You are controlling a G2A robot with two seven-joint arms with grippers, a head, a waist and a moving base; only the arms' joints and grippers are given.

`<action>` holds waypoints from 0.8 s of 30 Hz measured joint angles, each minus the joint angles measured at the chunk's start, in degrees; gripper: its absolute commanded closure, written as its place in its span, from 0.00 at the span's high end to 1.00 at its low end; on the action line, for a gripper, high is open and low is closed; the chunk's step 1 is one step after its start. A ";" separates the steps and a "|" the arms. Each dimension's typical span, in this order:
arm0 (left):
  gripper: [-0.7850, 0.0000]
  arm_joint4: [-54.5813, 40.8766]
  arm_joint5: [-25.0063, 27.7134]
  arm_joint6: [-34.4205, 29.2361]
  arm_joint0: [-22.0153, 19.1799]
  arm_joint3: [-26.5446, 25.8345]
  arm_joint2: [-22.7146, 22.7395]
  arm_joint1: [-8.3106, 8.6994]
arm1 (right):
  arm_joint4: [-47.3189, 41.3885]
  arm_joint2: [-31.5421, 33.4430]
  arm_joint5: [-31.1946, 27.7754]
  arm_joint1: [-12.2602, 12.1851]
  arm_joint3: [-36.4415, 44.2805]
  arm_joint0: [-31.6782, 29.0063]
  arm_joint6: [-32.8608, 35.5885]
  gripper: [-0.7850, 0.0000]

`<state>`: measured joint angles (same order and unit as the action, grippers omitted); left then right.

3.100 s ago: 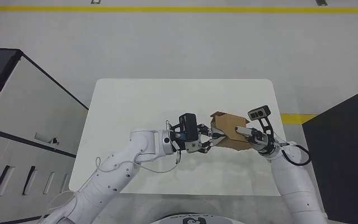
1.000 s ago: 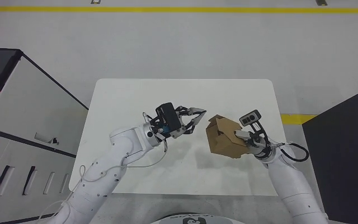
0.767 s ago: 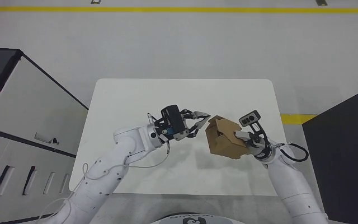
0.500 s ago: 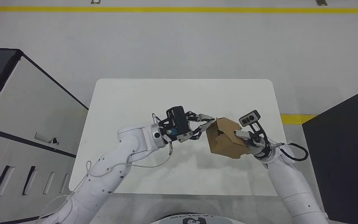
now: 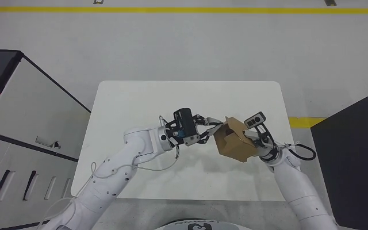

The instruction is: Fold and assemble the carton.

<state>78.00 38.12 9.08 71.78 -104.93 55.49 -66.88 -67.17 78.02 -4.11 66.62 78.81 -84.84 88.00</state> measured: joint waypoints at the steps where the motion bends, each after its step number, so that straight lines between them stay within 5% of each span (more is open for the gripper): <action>1: 0.00 0.21 0.08 -0.05 -0.14 -0.08 -0.15 -0.03 | -0.44 -0.12 0.59 -0.02 -0.18 0.11 0.00 0.00; 24: 0.00 6.59 -1.29 -0.73 -1.10 -0.89 -1.45 -0.14 | 0.87 -1.92 4.74 -0.31 -5.17 2.54 -0.15 0.00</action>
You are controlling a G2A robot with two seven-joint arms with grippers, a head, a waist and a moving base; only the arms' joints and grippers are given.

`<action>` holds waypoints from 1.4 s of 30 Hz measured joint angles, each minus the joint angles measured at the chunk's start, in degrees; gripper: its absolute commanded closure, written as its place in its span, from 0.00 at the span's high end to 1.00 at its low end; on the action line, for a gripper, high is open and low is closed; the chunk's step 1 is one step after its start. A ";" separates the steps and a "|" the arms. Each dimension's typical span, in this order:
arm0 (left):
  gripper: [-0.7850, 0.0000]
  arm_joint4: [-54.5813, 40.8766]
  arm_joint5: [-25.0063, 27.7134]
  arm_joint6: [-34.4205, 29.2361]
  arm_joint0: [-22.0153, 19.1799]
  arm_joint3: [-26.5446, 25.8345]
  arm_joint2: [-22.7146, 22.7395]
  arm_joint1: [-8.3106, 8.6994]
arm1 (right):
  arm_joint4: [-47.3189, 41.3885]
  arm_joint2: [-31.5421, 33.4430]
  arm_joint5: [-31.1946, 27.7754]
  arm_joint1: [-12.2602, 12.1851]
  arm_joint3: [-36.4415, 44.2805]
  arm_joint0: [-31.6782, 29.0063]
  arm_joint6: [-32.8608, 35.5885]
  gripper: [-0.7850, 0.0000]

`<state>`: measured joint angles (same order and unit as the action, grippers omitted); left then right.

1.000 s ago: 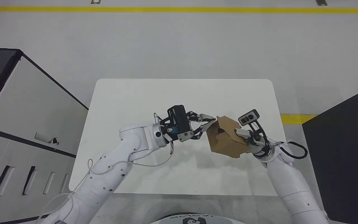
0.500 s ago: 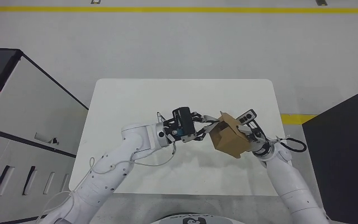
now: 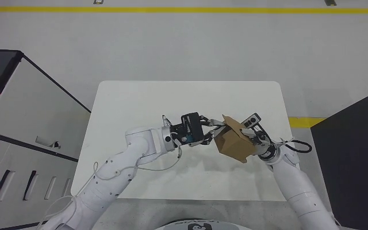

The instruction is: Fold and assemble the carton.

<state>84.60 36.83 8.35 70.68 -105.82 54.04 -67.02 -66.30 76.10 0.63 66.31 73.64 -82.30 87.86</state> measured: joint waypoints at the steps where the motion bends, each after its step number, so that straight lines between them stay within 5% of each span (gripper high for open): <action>1: 0.00 0.39 -0.09 -0.03 -0.04 0.13 -0.13 -0.01 | 0.13 -0.15 0.24 0.03 -0.30 0.14 -0.19 0.00; 42: 0.00 9.41 -1.92 0.25 1.64 -3.41 -1.35 0.43 | -0.75 -1.20 2.54 0.43 -0.03 -0.74 -0.88 0.00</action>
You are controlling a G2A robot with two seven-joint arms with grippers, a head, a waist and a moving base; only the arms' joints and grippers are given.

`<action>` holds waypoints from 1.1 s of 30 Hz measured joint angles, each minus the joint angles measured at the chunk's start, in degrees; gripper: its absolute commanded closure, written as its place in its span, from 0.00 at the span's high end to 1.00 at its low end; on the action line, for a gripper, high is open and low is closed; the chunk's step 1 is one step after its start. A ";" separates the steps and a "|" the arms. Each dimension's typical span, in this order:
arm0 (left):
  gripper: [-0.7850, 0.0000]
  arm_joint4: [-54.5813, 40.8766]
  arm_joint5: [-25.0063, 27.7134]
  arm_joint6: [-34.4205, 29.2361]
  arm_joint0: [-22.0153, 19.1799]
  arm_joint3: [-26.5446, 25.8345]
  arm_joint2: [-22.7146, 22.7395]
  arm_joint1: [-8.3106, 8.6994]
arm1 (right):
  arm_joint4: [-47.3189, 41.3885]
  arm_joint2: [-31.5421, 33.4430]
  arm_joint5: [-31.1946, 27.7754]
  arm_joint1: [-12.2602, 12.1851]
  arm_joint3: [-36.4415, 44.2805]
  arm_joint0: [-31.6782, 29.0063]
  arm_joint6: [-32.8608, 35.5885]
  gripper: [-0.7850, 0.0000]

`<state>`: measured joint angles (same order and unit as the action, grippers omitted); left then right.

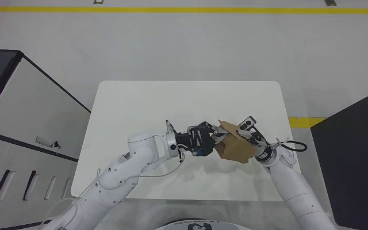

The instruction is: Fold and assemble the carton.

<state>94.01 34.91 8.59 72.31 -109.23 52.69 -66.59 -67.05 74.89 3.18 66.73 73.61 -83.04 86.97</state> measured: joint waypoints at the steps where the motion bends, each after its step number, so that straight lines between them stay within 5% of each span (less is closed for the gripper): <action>1: 0.00 -0.49 0.13 0.24 0.07 0.00 0.29 0.04 | -0.10 0.06 -0.05 0.00 -0.01 -0.06 0.05 0.00; 19: 0.00 -0.29 0.58 3.04 1.58 -1.20 4.07 0.92 | -0.95 0.36 -0.29 0.14 0.04 -0.24 0.46 0.00; 33: 0.00 5.64 2.39 6.27 0.93 -1.81 1.95 1.23 | -1.22 0.23 0.33 0.29 -0.24 0.25 0.42 0.00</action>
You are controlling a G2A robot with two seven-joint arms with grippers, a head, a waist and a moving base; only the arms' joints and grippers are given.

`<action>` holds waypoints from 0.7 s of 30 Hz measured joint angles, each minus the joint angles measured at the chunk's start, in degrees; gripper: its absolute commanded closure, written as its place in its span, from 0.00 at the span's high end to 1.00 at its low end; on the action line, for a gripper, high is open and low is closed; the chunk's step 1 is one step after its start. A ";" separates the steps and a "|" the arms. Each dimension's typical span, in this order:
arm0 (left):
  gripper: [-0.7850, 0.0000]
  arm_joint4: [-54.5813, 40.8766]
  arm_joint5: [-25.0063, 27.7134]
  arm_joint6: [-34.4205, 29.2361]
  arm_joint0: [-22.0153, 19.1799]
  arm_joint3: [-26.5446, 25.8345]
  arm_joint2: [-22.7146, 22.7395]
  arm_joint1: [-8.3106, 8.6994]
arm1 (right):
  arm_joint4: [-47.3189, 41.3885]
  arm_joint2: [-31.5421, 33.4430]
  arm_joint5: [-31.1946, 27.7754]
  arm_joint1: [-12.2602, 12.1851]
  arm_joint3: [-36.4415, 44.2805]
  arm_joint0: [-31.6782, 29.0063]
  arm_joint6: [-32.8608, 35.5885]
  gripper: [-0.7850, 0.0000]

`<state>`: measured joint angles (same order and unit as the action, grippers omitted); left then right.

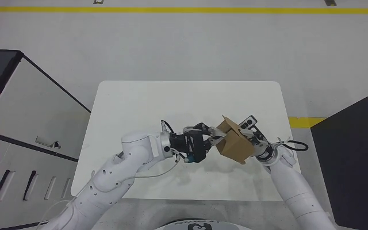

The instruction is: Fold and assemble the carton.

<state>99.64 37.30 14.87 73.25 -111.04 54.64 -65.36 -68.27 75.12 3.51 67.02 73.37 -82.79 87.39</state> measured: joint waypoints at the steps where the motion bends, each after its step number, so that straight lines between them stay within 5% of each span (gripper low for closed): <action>1: 0.00 0.15 0.00 -0.13 -0.22 0.10 -0.38 -0.06 | 0.03 -0.01 0.03 0.01 -0.06 0.04 0.06 0.00; 21: 0.00 0.46 0.09 -0.93 -2.00 1.19 -3.33 -0.47 | -0.16 0.07 0.07 -0.11 1.14 -0.45 0.61 0.00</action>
<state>100.10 37.39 13.94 71.25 -109.85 51.31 -65.83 -68.42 75.19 3.58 66.91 74.51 -83.24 88.00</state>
